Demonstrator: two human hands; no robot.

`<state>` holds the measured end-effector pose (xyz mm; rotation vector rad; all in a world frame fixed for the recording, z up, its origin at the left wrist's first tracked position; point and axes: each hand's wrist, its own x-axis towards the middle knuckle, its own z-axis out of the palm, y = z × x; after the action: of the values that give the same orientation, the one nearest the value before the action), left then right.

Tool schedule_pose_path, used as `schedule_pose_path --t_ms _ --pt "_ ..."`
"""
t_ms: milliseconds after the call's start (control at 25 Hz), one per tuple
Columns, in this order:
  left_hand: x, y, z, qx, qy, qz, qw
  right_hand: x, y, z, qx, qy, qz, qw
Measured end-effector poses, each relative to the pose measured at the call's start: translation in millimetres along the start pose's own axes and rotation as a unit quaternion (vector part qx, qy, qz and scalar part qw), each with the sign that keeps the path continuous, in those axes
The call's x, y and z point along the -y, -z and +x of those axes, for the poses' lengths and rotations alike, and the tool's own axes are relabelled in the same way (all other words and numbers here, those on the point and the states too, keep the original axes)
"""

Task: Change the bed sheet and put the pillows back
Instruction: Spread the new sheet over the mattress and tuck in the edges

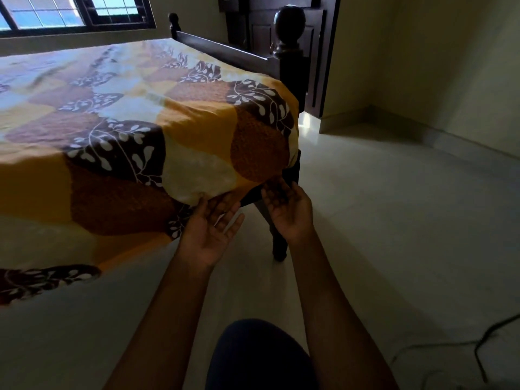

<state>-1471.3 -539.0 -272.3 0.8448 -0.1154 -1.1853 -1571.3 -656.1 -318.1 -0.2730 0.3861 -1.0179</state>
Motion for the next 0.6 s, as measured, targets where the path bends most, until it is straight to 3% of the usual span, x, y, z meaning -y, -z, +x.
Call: schedule_pose_path --t_ms 200,440,520,600 --pt "2.0 2.5 -0.7 -0.021 -0.033 -0.18 0.983 2.2 -9.9 0.9 0.039 0.024 -0.002 0.999" --pt "10.2 7.8 -11.7 0.047 -0.064 -0.246 0.966 6.4 -43.3 10.7 0.11 0.028 -0.003 0.994" --pt "12.3 13.3 -9.5 0.061 -0.074 -0.25 0.963 4.7 -57.7 12.4 0.086 0.046 -0.014 0.995" --pt "12.0 22.3 -8.9 0.049 -0.067 -0.206 0.975 -1.0 -51.3 0.5 0.013 0.062 -0.033 0.997"
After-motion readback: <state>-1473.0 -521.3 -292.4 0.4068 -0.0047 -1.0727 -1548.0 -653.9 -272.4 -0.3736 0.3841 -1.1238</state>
